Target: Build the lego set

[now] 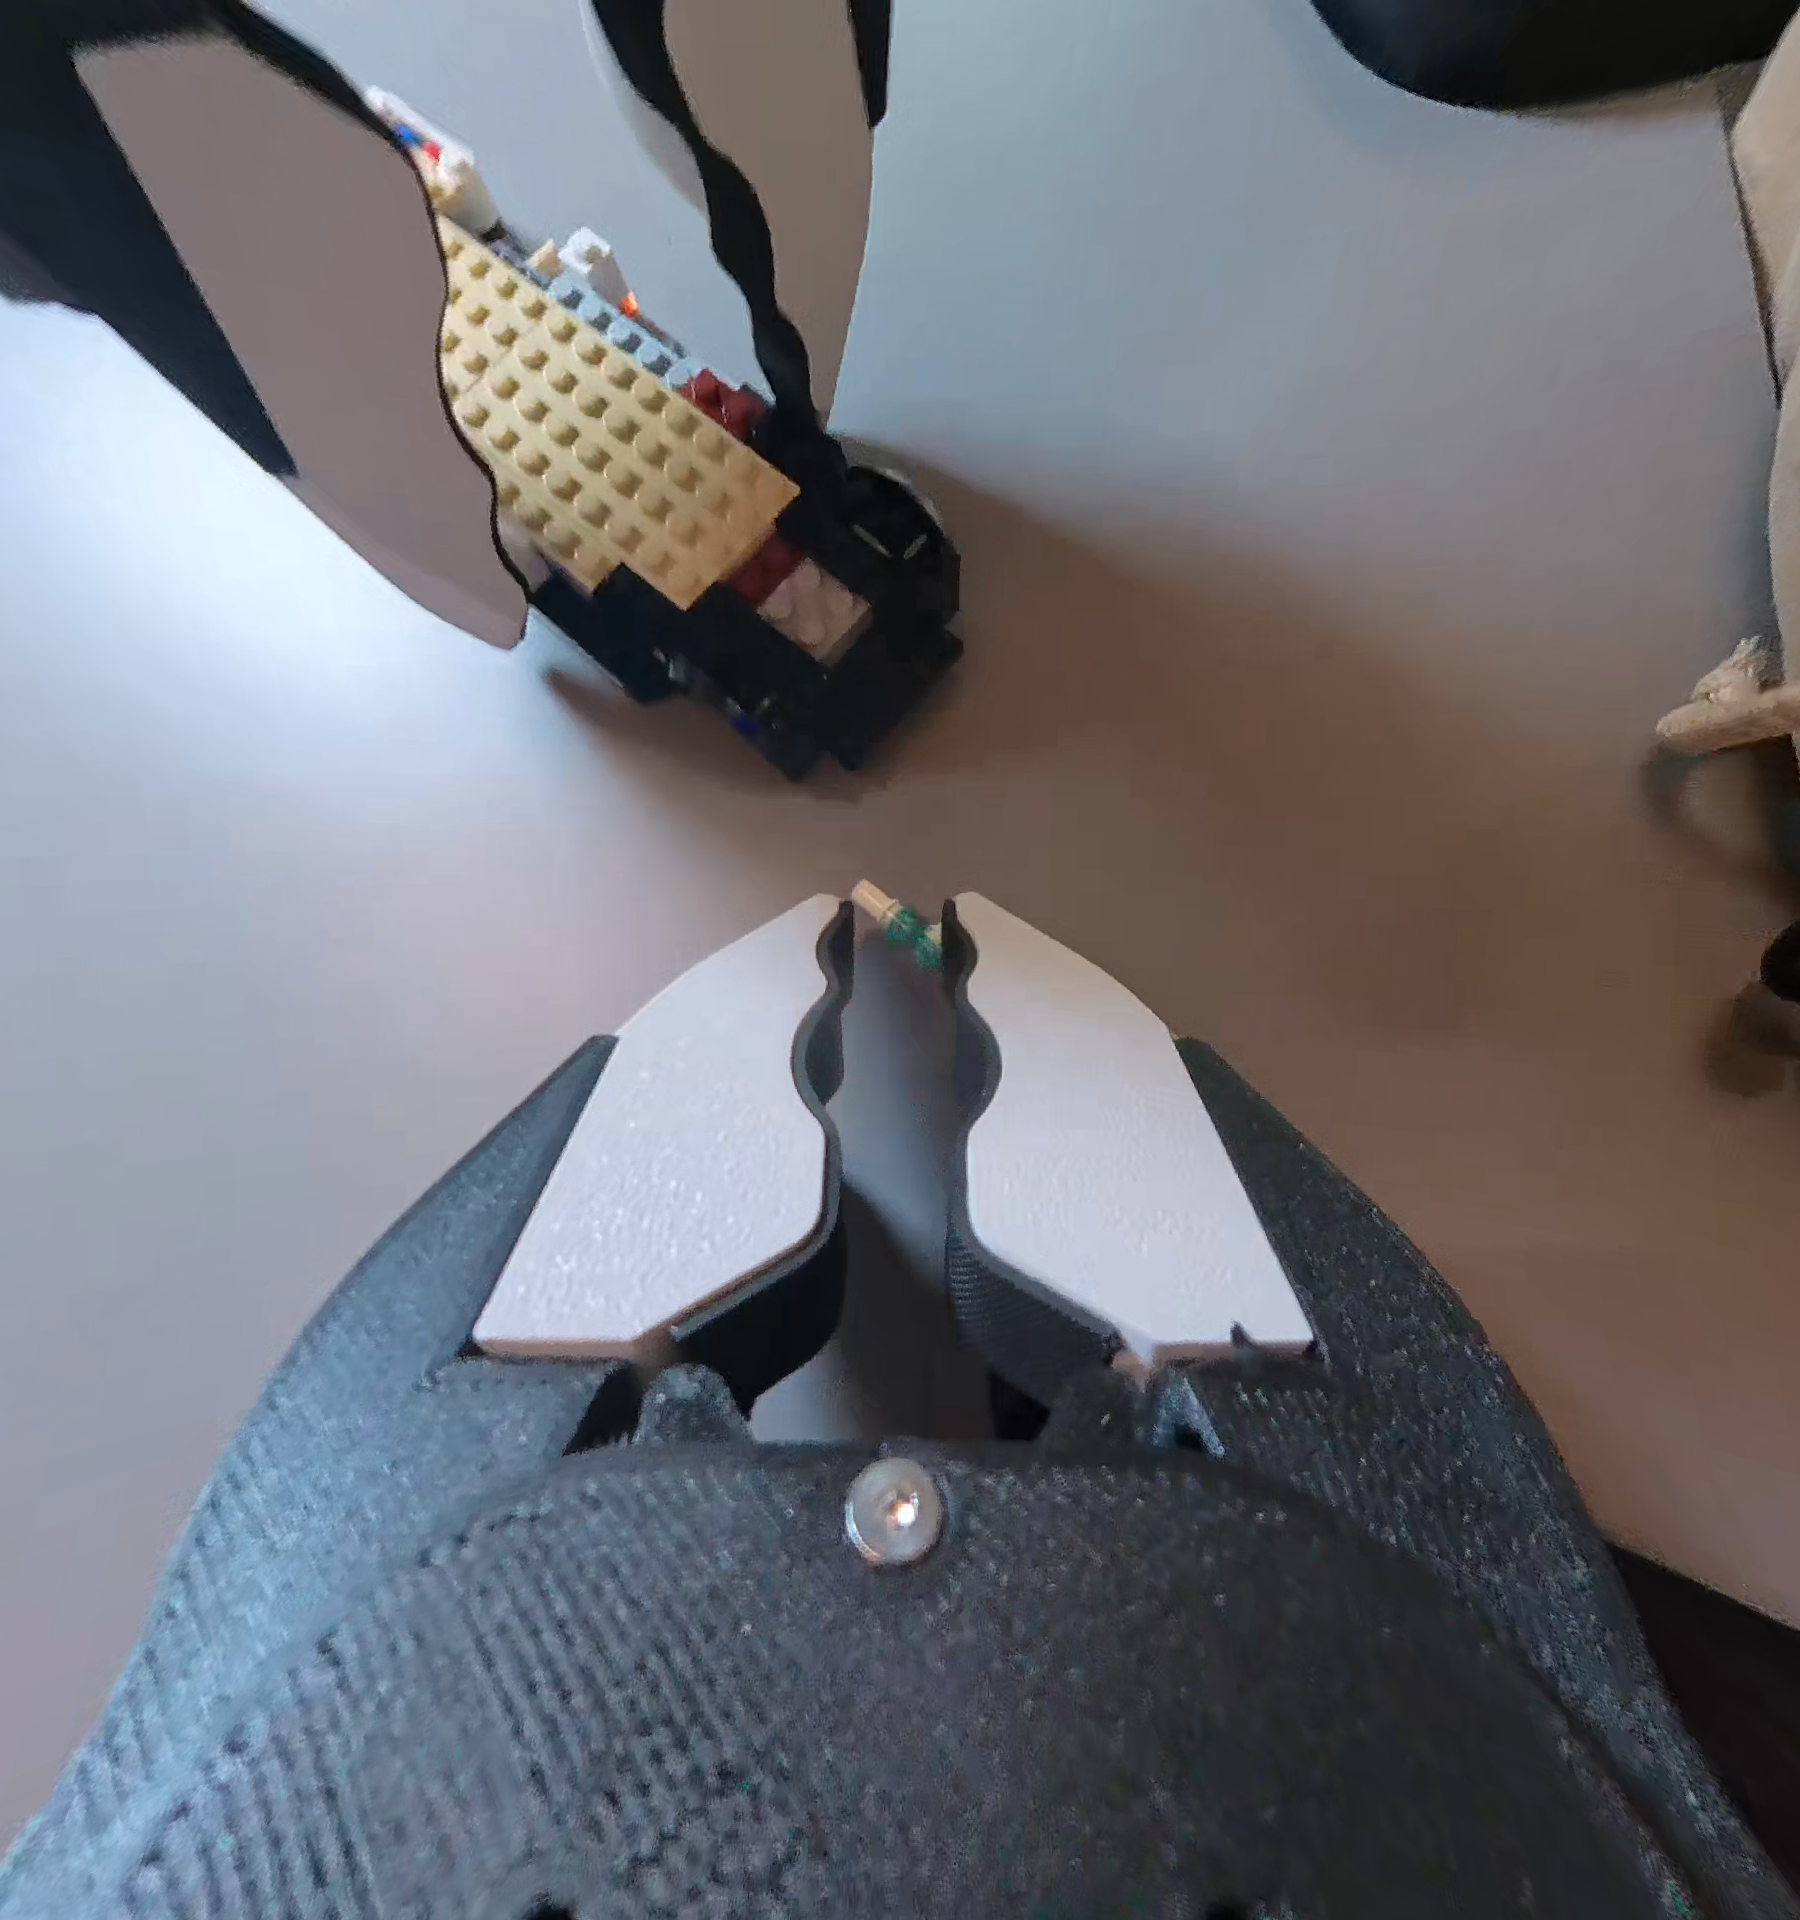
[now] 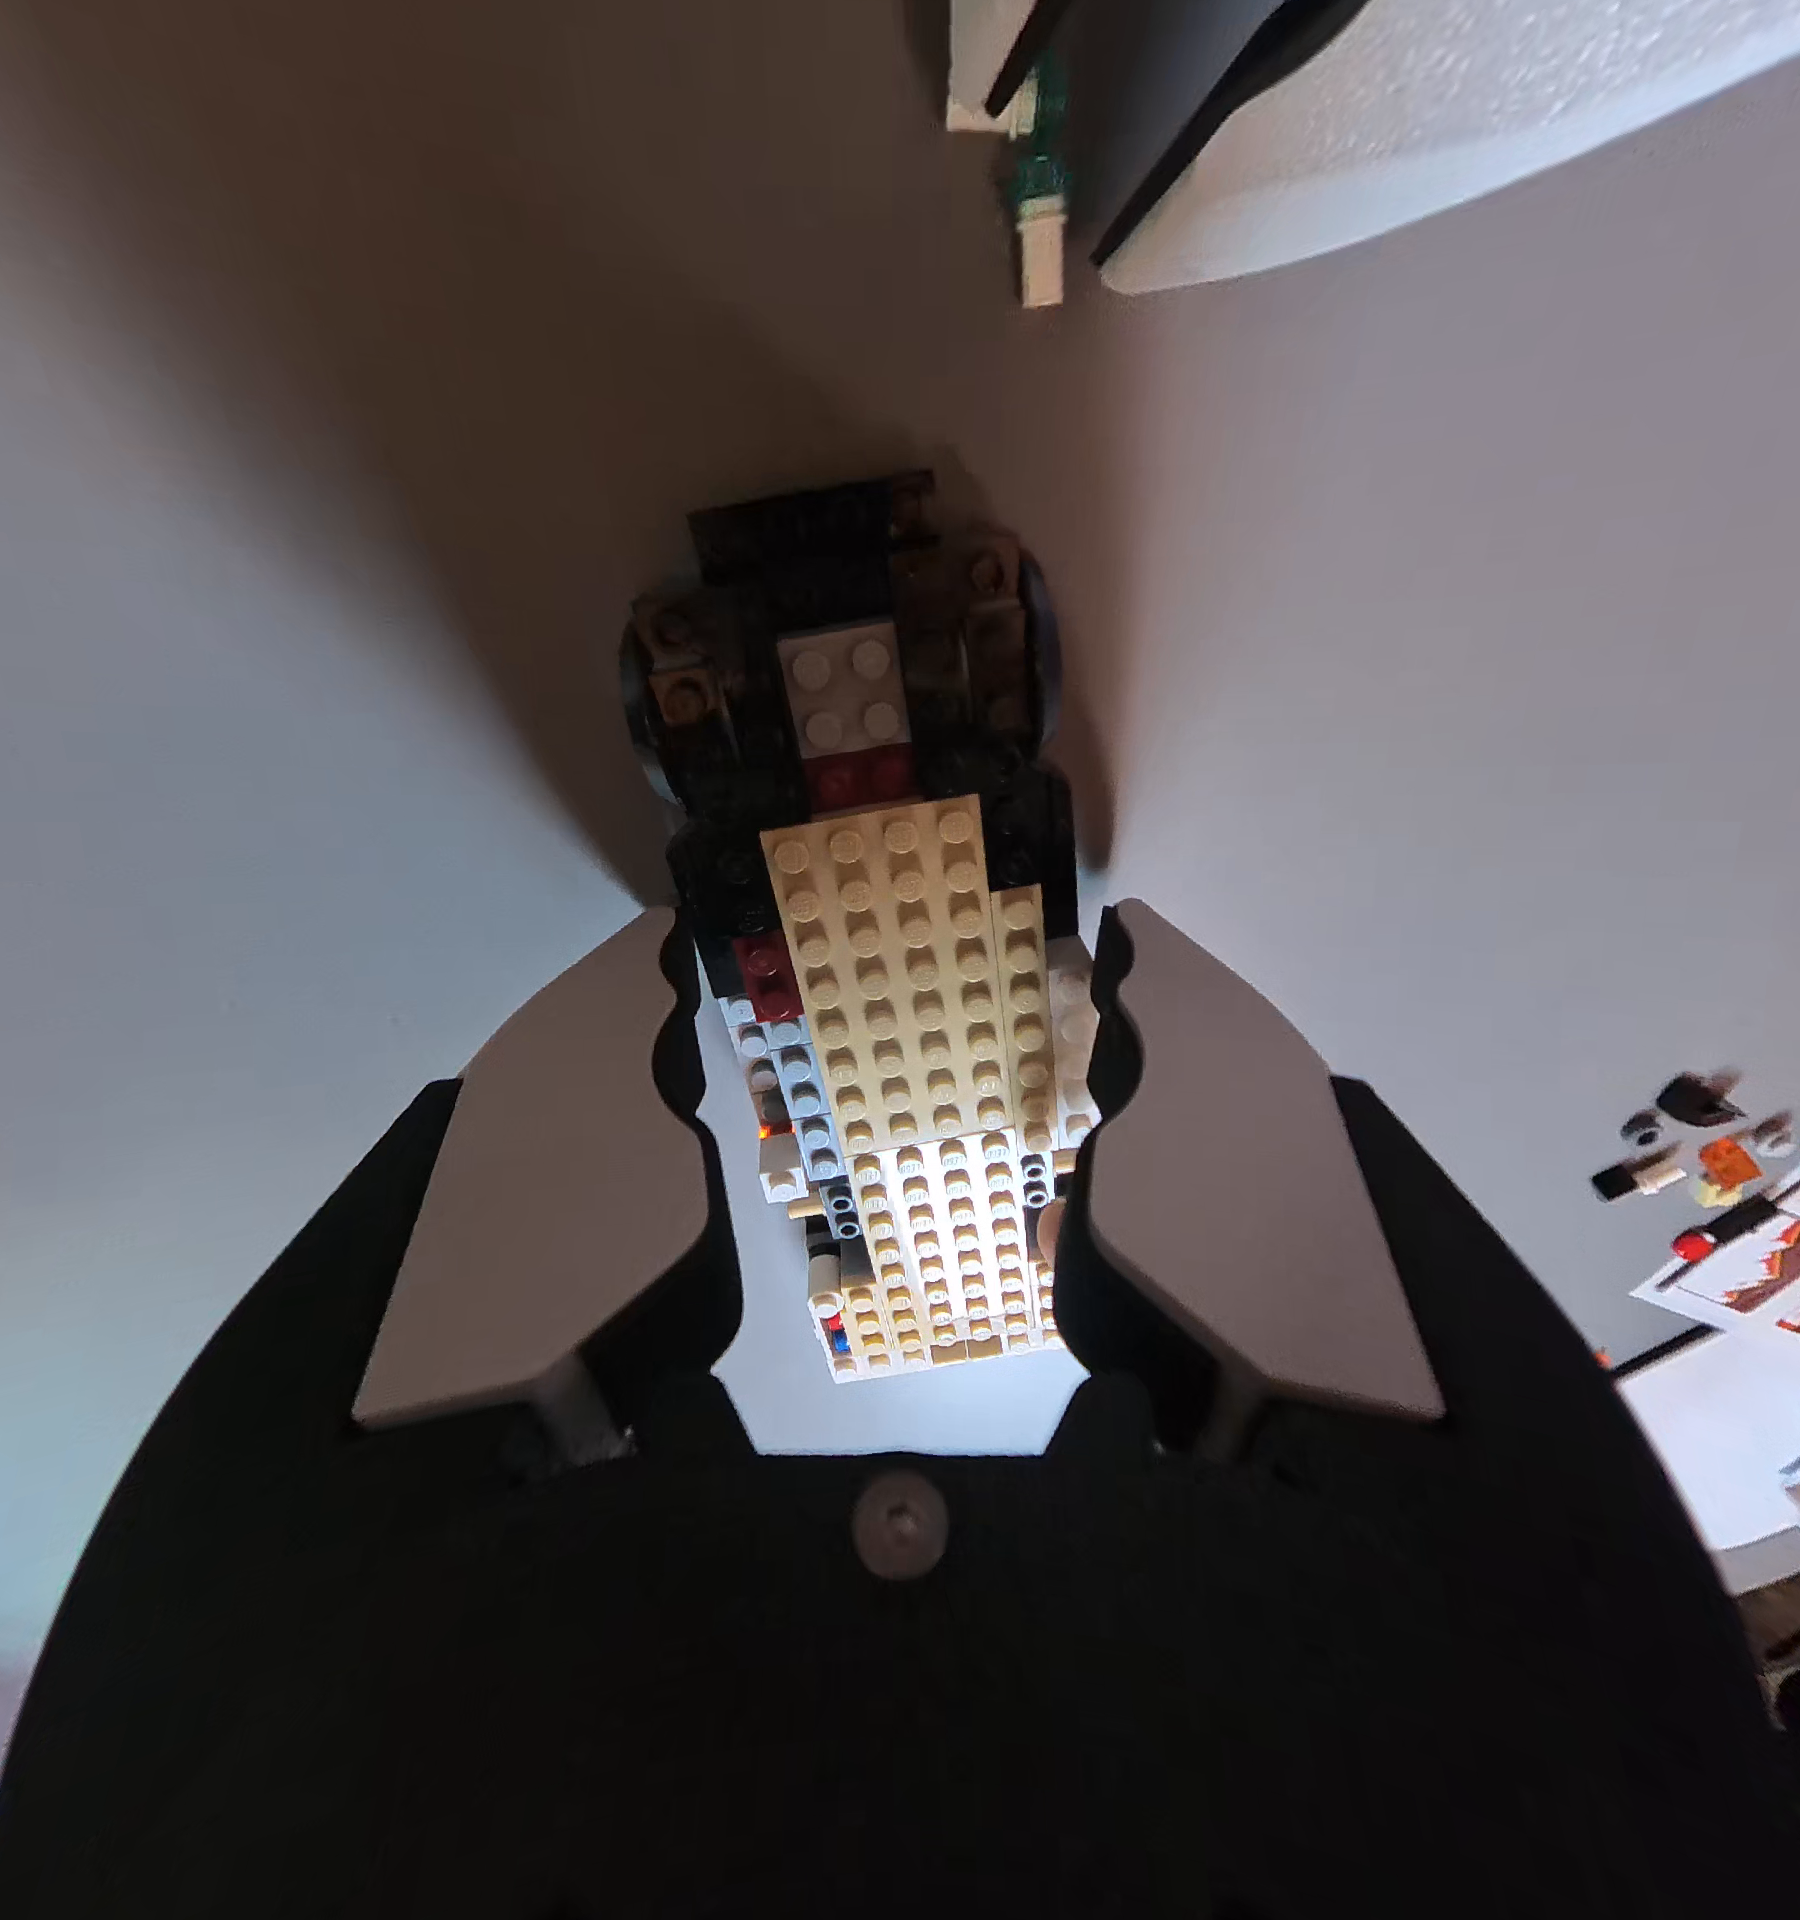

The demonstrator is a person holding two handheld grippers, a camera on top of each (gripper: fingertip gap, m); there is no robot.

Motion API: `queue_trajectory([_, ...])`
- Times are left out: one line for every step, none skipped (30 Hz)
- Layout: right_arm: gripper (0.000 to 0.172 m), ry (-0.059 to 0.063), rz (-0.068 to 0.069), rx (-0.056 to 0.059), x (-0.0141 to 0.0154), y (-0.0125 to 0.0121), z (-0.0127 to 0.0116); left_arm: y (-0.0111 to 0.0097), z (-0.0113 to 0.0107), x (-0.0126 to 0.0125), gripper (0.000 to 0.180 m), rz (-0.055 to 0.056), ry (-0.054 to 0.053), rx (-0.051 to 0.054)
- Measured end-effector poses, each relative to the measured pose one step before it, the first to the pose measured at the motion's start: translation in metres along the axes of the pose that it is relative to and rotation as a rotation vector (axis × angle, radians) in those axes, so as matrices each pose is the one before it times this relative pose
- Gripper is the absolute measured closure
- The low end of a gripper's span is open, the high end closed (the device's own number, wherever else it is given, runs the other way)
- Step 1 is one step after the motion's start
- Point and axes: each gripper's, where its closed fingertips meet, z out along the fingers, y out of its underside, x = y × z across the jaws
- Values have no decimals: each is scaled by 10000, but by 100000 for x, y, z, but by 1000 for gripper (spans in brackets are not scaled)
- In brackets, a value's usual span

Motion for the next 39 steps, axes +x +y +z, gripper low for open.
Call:
queue_trajectory([98, 3, 63, -22, -91, 86, -10, 165, 36, -12, 164, -163, -37, -234])
queue_trajectory([98, 6, 61, -7, -70, 50, -9, -91, 39, -99, 165, -78, -43, -40])
queue_trajectory([98, 5, 57, 2, -50, 29, -11, -19, 87, -58, 167, -38, 37, -82])
queue_trajectory([98, 2, 47, 0, -66, 18, -3, -75, 83, 137, 168, 0, 196, -64])
queue_trajectory([98, 7, 30, -3, -88, 10, -8, -85, 90, 36, 169, 71, 124, -94])
queue_trajectory([98, 4, 7, 1, -111, 2, -8, -118, 109, -31, 170, 182, 81, -78])
queue_trajectory([98, 0, -4, 13, -157, -21, -12, -95, 130, -10, 173, 219, 120, -86])
queue_trajectory([98, 7, -3, 22, -148, -33, -16, 3, 147, 8, 174, 223, 165, -152])
queue_trajectory([98, 14, -2, 21, -144, -41, -17, -106, 108, -78, 174, 200, 132, -94])
queue_trajectory([98, 15, -8, 14, -122, -41, -11, -104, 93, 15, 174, 221, 231, -66])
queue_trajectory([98, 12, -23, 11, -124, -54, -13, -100, 54, 18, 174, 207, 267, -40])
queue_trajectory([98, 0, -26, 10, -121, -63, -3, -135, 32, 43, 174, 252, 289, 29])
queue_trajectory([98, -16, -10, 15, -140, -65, 2, -224, -27, 73, 174, 322, 291, 149])
queue_trajectory([98, -12, 17, 20, -87, -74, 1, -204, -61, -78, 174, 252, 188, 157])
queue_trajectory([98, -5, 24, 17, -33, -62, 3, -149, -95, -83, 174, 159, 186, 117])
queue_trajectory([98, -9, 17, 5, -11, -48, 6, -149, -131, -33, 174, 115, 193, 131])
queue_trajectory([98, -17, 20, -3, 16, -25, 13, -32, -117, -277, 173, 65, 14, 68])
queue_trajectory([98, -14, 28, 8, 27, -34, 11, 221, -80, -383, 172, 30, -56, -74])
queue_trajectory([98, -5, 25, 17, 60, -57, 10, 342, -28, -335, 171, 2, -50, -126])
queue_trajectory([98, -5, 16, 17, 62, -43, 8, 234, -19, -104, 171, 7, 48, -35])
queue_trajectory([98, -4, 20, 12, 74, -32, 16, 127, -1, -19, 171, 2, 35, 54])
queue_trajectory([98, -3, 18, 8, 72, -37, 3, 150, 34, 43, 171, -3, 57, 47])
queue_trajectory([98, -3, 18, 6, 58, -38, 11, 208, 69, -57, 172, 5, -40, 0])
queue_trajectory([98, -2, 26, 9, 59, -33, 13, 264, 79, -87, 173, 40, -69, -44])
queue_trajectory([98, 1, 34, 9, 48, -29, 2, -29, -29, -36, 174, 51, -55, 96])
queue_trajectory([98, 4, 29, 11, 34, -8, 1, -78, -103, 41, 174, -9, -13, 86])
queue_trajectory([98, 7, 24, 14, 8, 7, 0, 9, -130, -233, 172, -62, -193, -2])
queue_trajectory([98, 9, 33, 12, -5, 14, -2, 29, -149, -146, 170, -67, -148, 0])
queue_trajectory([98, 3, 44, 4, -10, 42, -8, 79, -167, 124, 168, -86, 5, -31])
queue_trajectory([98, 1, 44, 5, -17, 55, 1, 176, -151, -72, 165, -107, -139, -109])
queue_trajectory([98, 4, 57, 3, -8, 60, -9, 225, -174, -57, 162, -69, -142, -126])
queue_trajectory([98, 4, 66, -12, 8, 80, 1, 208, -239, 74, 161, -95, -76, -88])
queue_trajectory([98, 9, 63, -6, -10, 64, -6, 212, -273, 47, 160, -174, -101, -67])
queue_trajectory([98, 11, 66, 11, 0, 36, -2, 267, -300, -50, 160, -186, -189, -76])
queue_trajectory([98, 10, 60, 12, 1, 12, -11, 403, -289, 0, 161, -166, -180, -134])
queue_trajectory([98, 4, 46, 13, 2, 11, 0, 495, -254, 249, 161, -131, -41, -187])
queue_trajectory([98, -4, 29, 14, 5, 10, 0, 485, -202, 224, 161, -127, -79, -189])
queue_trajectory([98, -8, 8, 10, -10, -4, 7, 403, -159, 154, 163, -91, -131, -141])
queue_trajectory([98, -8, -7, 8, 11, -21, 7, 254, -101, 159, 167, -67, -104, -64])
